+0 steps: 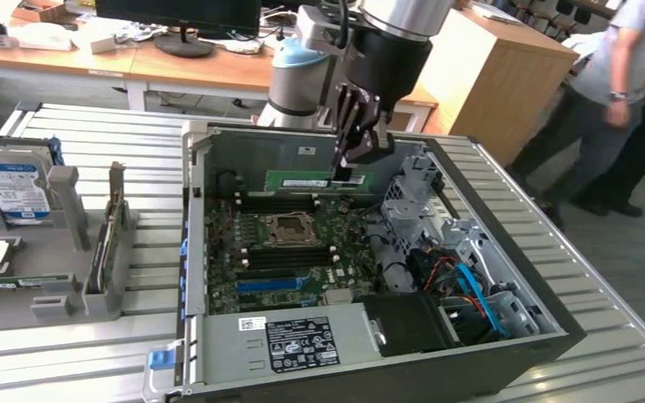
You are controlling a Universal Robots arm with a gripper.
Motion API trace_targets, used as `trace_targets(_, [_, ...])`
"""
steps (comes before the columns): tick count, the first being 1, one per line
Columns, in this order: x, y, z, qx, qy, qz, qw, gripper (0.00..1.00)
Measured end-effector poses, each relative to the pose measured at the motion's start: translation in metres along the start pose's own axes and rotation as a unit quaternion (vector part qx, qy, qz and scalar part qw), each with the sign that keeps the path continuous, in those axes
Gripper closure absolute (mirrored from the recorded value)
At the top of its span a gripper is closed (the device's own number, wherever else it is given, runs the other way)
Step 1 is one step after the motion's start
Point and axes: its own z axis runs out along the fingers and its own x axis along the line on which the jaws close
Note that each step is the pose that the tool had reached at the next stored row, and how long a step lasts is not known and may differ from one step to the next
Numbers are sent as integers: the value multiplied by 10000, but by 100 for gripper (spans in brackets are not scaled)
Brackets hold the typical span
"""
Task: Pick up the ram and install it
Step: 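Pick up the ram and move it above insertion slot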
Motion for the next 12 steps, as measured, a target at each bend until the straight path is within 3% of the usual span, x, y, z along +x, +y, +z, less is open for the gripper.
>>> trace_targets(12, [-226, -4, 23, 1, -1, 19, 10000, 88])
